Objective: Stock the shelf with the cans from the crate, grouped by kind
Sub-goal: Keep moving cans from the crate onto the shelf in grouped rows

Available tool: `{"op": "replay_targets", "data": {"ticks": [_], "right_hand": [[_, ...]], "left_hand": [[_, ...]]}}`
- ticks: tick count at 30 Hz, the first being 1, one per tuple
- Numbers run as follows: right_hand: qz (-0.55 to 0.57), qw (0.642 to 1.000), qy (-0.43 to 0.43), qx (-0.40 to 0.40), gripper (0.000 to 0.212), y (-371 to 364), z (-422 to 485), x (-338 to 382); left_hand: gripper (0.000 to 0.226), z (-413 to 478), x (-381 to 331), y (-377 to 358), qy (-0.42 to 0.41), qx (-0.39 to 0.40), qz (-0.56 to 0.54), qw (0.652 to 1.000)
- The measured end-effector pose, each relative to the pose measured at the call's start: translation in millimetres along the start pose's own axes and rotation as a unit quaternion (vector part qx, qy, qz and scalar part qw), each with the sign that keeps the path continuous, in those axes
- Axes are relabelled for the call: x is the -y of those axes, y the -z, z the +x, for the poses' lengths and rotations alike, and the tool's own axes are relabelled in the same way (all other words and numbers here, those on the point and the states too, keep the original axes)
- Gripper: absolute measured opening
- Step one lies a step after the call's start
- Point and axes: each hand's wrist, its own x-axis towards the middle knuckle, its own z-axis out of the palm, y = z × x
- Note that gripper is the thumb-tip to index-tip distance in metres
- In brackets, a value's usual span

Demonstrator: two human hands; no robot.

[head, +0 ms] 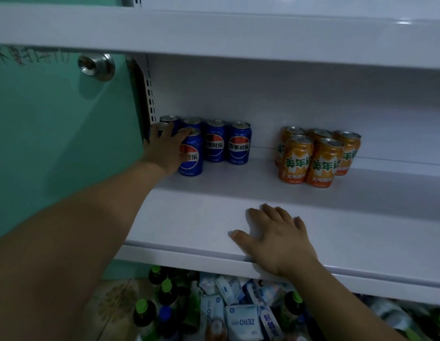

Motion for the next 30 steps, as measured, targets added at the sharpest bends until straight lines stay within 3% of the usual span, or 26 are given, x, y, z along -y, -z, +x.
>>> {"op": "replay_targets", "data": {"ticks": [11, 20, 25, 30], "right_hand": [[0.019, 1.000, 0.002, -0.004, 0.064, 2, 0, -1], [0.013, 1.000, 0.004, 0.009, 0.069, -6, 11, -2], [0.023, 1.000, 0.017, 0.005, 0.066, -3, 14, -8], [0.023, 0.993, -0.107, -0.033, 0.072, 26, -25, -68]], "left_hand": [[0.067, 12, -3, -4, 0.000, -0.042, 0.019, 0.999], [0.078, 2, -17, 0, 0.057, -0.001, 0.012, 0.998], [0.080, -21, -72, 17, -0.006, 0.081, -0.055, 0.995], [0.075, -73, -158, 28, -0.131, 0.171, -0.122, 0.969]]}}
